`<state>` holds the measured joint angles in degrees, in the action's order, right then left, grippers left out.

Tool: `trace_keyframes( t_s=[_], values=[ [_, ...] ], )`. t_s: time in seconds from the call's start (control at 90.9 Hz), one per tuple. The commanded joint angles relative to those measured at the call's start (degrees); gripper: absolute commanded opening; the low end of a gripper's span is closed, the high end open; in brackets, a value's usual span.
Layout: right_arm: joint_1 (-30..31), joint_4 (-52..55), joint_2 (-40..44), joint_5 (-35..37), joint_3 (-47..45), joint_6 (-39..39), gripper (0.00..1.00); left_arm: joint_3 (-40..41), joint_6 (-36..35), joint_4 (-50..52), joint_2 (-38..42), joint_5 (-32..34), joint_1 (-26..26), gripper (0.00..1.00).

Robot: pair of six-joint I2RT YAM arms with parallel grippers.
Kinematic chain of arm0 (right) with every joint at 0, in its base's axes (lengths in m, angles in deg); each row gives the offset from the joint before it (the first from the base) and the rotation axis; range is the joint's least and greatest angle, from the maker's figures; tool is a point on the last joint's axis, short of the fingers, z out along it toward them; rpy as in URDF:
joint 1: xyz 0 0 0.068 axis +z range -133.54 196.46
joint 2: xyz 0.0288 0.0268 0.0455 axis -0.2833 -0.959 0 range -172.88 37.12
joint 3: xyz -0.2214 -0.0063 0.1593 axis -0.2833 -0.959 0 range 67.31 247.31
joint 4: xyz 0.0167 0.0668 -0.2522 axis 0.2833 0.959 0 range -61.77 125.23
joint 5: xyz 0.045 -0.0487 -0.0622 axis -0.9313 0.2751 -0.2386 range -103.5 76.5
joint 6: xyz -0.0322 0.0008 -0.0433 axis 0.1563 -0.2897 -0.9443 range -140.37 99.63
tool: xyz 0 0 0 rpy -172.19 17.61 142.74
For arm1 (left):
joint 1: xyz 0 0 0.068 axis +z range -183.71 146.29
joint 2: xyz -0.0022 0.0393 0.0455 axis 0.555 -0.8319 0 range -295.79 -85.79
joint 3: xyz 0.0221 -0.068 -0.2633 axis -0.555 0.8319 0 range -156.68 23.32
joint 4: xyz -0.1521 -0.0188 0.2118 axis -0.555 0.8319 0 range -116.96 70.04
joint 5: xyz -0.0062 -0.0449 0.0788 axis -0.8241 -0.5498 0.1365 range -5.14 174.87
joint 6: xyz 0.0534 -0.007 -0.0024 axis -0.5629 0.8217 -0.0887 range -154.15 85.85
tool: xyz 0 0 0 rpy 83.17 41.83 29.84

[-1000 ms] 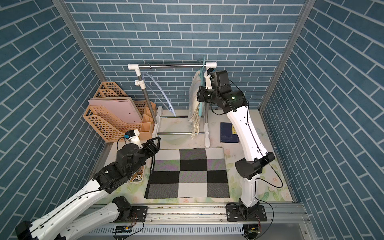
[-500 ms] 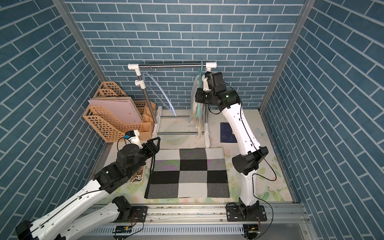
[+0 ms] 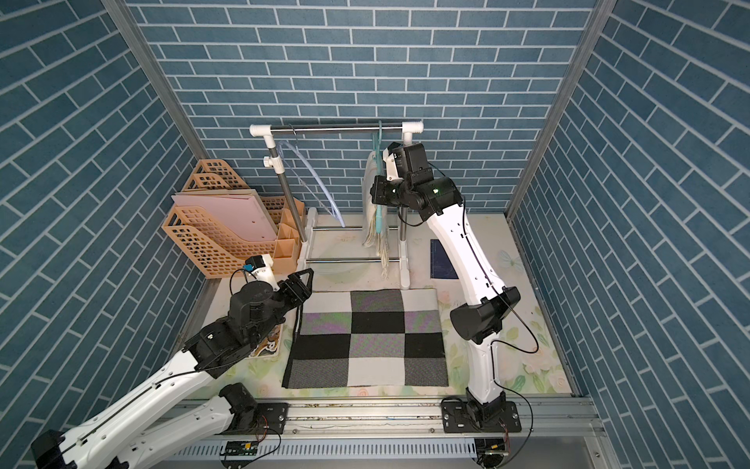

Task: Hang the scarf on the hanger
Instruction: Place the hanger at the clothesline.

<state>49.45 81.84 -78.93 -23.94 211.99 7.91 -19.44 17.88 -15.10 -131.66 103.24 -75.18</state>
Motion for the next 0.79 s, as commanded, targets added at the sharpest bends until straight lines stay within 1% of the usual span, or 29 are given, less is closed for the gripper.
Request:
trace_keyframes(
  t_s=[0.0, 0.044, 0.121, 0.341, 0.352, 0.374, 0.407, 0.517, 0.55, 0.693, 0.748, 0.781],
  values=[
    [0.0, -4.4, 0.6, -0.9, 0.2, -0.2, 0.15, 0.2, -0.3, 0.8, 0.2, 0.4, 0.4, 0.66],
    [0.1, -4.6, 0.9, -1.2, 0.0, -0.1, 0.26, 0.2, -0.2, 1.0, 0.3, 0.3, 0.4, 0.66],
    [0.0, -4.8, 1.7, -1.3, -0.3, 0.1, 0.39, 0.3, -0.1, 1.2, 0.5, 0.3, 0.4, 0.66],
    [0.1, -5.2, 6.2, -1.7, -3.1, 0.6, 0.63, 1.0, 0.4, 3.0, 1.9, 0.8, 0.4, 0.66],
    [0.0, -5.2, 6.6, -1.6, -3.3, 0.6, 0.7, 1.1, 0.5, 3.2, 2.1, 0.8, 0.4, 0.66],
    [0.0, -5.3, 7.4, -1.7, -3.9, 0.6, 0.77, 1.2, 0.6, 3.3, 2.3, 0.8, 0.4, 0.66],
    [0.1, -5.4, 8.7, -1.8, -5.1, 0.6, 0.83, 1.5, 0.8, 3.8, 2.7, 0.9, 0.4, 0.66],
    [0.1, -5.5, 14.2, -2.0, -10.7, 0.4, 0.98, 2.4, 1.2, 5.2, 4.0, 1.1, 0.4, 0.66],
    [0.1, -5.7, 16.4, -2.0, -13.0, 0.2, 0.99, 2.8, 1.3, 5.7, 4.4, 1.2, 0.4, 0.66],
    [0.1, -6.5, 26.3, -0.6, -25.5, -1.1, 1.0, 3.5, 1.4, 7.4, 5.3, 1.5, 0.4, 0.66],
    [0.1, -6.7, 31.6, 1.4, -31.8, -1.8, 1.0, 3.5, 1.1, 8.3, 5.5, 1.8, 0.4, 0.66],
    [0.1, -8.0, 34.8, 2.2, -37.1, -2.2, 0.99, 3.4, 0.9, 8.8, 5.6, 2.0, 0.4, 0.66]
  ],
)
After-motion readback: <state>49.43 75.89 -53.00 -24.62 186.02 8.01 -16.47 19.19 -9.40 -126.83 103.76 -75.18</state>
